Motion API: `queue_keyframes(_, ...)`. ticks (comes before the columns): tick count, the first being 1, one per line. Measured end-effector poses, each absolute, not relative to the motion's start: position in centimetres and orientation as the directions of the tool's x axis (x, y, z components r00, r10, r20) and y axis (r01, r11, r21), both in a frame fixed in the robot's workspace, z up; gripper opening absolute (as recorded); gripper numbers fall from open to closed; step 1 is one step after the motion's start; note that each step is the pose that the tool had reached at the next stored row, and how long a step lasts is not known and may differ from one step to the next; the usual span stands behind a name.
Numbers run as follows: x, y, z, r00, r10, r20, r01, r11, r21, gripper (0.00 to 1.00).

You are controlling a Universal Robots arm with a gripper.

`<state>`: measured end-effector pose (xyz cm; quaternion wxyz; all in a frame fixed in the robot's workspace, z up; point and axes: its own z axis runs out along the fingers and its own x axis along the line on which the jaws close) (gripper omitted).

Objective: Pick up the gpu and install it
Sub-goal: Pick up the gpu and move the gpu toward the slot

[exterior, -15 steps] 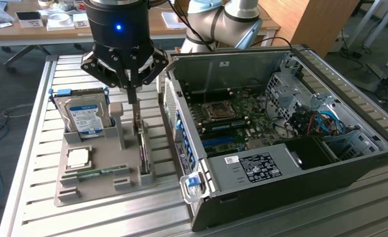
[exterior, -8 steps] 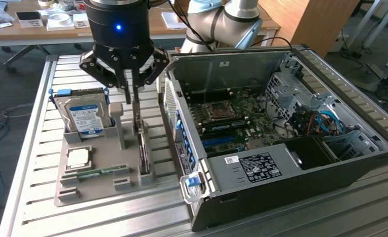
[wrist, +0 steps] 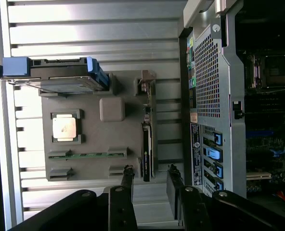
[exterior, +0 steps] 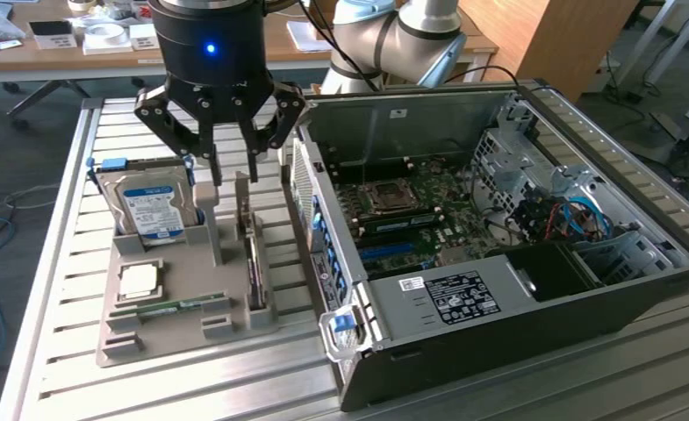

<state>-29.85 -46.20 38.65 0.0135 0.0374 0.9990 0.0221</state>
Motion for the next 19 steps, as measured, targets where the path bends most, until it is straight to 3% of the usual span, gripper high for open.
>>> queue_keyframes(19, -29.9, -46.2, 37.6, -0.997, 0.076, -0.025, 0.074, 0.996, 0.05, 0.42)
